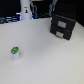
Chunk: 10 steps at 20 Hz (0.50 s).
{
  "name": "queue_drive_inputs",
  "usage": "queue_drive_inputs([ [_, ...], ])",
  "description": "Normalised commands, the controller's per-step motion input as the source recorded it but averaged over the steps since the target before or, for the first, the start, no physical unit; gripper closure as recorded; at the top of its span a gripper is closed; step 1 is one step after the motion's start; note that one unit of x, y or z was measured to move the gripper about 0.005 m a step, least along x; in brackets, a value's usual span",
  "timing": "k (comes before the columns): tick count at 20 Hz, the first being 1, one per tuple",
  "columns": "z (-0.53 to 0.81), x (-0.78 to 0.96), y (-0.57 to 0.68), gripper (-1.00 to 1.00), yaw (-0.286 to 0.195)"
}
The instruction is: Open the kcup holder, insert the kcup into the holder, and close the kcup holder
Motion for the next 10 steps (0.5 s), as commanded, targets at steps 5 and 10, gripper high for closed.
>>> queue_drive_inputs([
  [5,0.07,-0.51,0.53,-1.0,-0.183],
  [10,0.02,-0.48,0.58,-1.0,-0.176],
])
